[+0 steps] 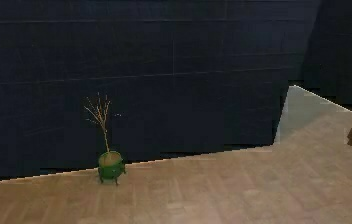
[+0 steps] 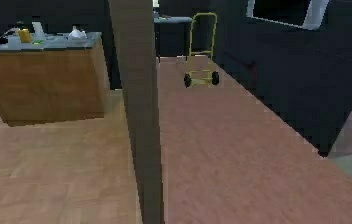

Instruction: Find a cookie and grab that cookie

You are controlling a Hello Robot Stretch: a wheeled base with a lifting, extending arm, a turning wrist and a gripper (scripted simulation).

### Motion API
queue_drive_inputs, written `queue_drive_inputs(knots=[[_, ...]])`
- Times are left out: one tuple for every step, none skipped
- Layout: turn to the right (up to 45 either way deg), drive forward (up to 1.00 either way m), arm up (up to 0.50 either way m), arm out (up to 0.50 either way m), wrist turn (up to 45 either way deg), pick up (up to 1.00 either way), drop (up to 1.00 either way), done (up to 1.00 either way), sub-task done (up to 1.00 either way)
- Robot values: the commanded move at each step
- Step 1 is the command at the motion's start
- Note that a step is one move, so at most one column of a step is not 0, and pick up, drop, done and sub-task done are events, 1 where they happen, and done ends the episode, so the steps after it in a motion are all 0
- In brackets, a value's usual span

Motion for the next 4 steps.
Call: queue_drive_inputs(knots=[[36.0,0.00,0.00,0.00,0.0,0.00,0.00,0.00,0.00],[-45.0,0.00,0.00,0.00,0.0,0.00,0.00,0.00,0.00],[45.0,0.00,0.00,0.00,0.0,0.00,0.00,0.00,0.00],[9.0,0.00,0.00,0.00,0.0,0.00,0.00,0.00,0.00]])
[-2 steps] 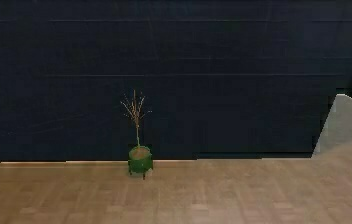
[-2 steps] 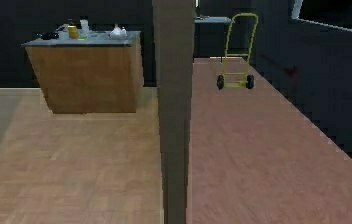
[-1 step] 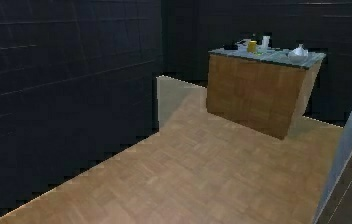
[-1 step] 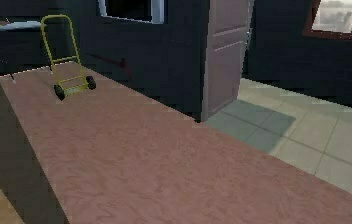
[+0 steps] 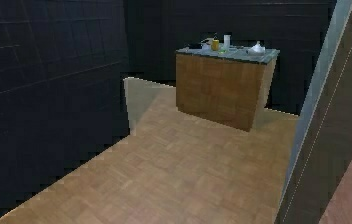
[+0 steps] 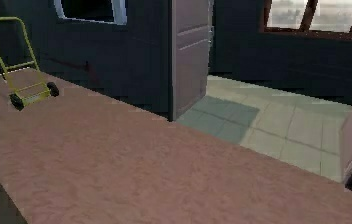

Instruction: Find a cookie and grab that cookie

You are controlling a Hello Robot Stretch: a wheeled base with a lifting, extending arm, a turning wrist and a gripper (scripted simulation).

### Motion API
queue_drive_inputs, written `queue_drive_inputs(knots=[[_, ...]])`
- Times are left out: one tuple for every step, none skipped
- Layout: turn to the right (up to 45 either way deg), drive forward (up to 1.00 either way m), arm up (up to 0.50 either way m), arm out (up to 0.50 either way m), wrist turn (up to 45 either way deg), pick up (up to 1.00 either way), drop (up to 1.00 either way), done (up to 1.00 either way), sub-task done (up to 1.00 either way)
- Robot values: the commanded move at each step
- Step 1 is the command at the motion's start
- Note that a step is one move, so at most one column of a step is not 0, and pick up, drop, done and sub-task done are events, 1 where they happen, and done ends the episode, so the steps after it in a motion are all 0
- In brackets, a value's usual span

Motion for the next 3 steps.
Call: queue_drive_inputs(knots=[[0.0,0.60,0.00,0.00,0.0,0.00,0.00,0.00,0.00],[21.0,0.00,0.00,0.00,0.0,0.00,0.00,0.00,0.00],[0.0,1.00,0.00,0.00,0.0,0.00,0.00,0.00,0.00]])
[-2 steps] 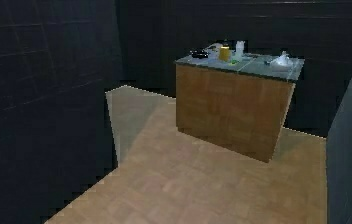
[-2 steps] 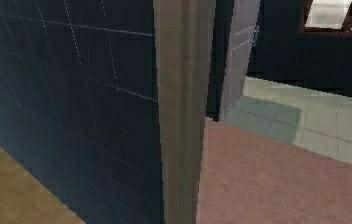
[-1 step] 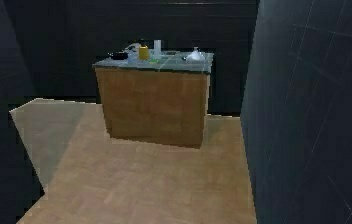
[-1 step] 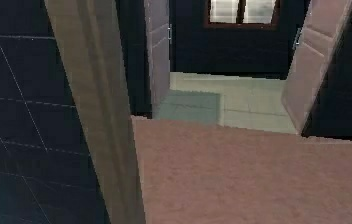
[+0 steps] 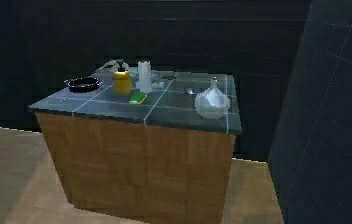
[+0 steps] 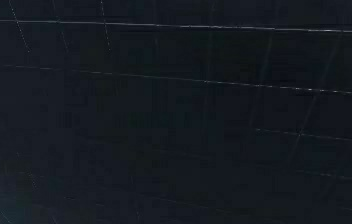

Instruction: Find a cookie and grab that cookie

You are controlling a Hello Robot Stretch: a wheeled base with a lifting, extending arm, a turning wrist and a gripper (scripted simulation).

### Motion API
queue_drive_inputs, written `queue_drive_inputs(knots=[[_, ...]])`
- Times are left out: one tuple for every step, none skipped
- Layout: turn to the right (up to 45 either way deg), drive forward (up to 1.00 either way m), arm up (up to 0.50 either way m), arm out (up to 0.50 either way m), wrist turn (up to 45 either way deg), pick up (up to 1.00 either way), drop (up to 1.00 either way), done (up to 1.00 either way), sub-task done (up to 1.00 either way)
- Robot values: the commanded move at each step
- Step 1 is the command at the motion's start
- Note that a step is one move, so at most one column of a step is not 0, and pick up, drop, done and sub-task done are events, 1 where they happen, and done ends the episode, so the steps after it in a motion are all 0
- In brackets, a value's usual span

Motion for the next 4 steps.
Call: queue_drive_inputs(knots=[[0.0,0.55,0.00,0.00,0.0,0.00,0.00,0.00,0.00],[-45.0,0.00,0.00,0.00,0.0,0.00,0.00,0.00,0.00],[-45.0,0.00,0.00,0.00,0.0,0.00,0.00,0.00,0.00],[-12.0,0.00,0.00,0.00,0.0,0.00,0.00,0.00,0.00]])
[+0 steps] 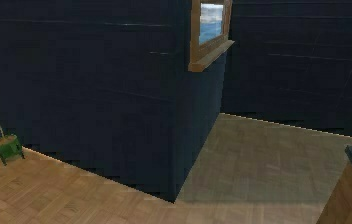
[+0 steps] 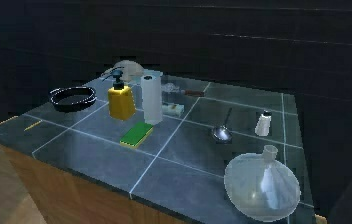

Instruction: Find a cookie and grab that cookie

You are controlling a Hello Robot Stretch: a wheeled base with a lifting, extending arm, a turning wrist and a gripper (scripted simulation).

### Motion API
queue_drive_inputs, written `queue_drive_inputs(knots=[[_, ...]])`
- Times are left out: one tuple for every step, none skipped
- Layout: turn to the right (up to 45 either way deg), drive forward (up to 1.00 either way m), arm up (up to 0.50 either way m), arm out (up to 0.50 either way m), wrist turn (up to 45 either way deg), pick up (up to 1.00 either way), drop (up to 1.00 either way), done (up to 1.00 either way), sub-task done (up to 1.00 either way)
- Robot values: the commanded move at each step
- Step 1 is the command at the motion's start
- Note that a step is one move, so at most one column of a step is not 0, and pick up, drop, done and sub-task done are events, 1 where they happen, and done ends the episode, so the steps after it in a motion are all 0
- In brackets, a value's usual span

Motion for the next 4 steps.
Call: queue_drive_inputs(knots=[[0.0,0.00,0.50,0.00,0.0,0.00,0.00,0.00,0.00],[0.0,0.00,0.38,0.00,0.0,0.00,0.00,0.00,0.00],[0.0,0.00,0.00,0.50,0.0,0.00,0.00,0.00,0.00],[0.0,0.00,0.00,0.00,45.0,0.00,0.00,0.00,0.00]])
